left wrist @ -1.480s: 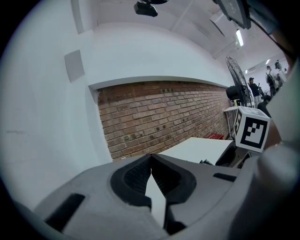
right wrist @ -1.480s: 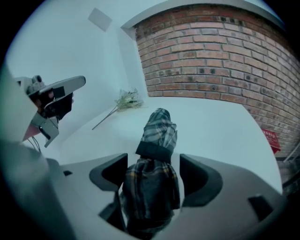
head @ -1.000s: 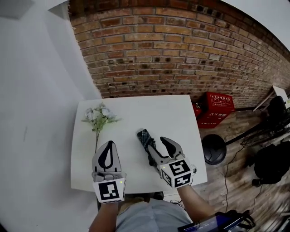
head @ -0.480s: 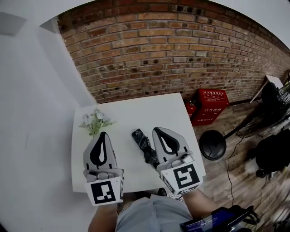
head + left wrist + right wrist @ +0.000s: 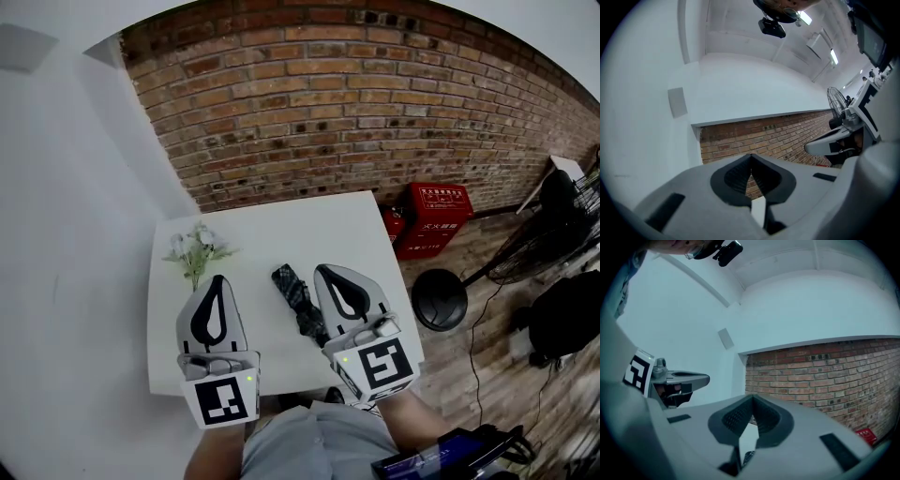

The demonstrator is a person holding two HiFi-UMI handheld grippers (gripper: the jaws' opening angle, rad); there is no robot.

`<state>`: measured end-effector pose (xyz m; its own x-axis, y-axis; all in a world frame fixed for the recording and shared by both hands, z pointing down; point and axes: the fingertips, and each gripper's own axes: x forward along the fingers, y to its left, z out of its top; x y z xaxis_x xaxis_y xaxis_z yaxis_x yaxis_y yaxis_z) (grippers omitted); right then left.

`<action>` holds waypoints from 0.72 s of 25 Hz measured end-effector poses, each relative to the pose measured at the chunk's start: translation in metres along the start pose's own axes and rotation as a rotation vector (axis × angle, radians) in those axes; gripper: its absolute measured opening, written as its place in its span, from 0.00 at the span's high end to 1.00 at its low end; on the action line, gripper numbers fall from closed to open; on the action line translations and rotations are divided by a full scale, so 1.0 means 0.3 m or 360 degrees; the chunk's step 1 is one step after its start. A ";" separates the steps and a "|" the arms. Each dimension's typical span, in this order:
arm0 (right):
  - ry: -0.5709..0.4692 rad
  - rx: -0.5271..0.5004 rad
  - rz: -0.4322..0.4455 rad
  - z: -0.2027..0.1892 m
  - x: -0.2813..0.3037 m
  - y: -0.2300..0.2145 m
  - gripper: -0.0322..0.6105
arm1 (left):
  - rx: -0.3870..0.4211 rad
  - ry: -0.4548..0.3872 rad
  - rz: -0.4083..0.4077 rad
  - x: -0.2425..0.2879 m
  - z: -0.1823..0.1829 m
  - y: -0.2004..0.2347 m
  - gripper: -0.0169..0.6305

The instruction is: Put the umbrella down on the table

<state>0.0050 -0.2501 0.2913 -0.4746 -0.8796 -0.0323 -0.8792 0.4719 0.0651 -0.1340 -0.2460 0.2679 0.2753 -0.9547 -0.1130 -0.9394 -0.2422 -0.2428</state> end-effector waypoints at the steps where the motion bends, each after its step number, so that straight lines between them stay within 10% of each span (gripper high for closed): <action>1: 0.0000 0.0002 0.0002 -0.001 0.000 0.000 0.94 | 0.0003 0.0001 0.0001 -0.001 -0.002 -0.001 0.96; 18: 0.0014 0.0020 0.0051 -0.026 0.019 0.040 0.94 | 0.0042 0.0055 0.0026 -0.036 -0.045 0.012 0.96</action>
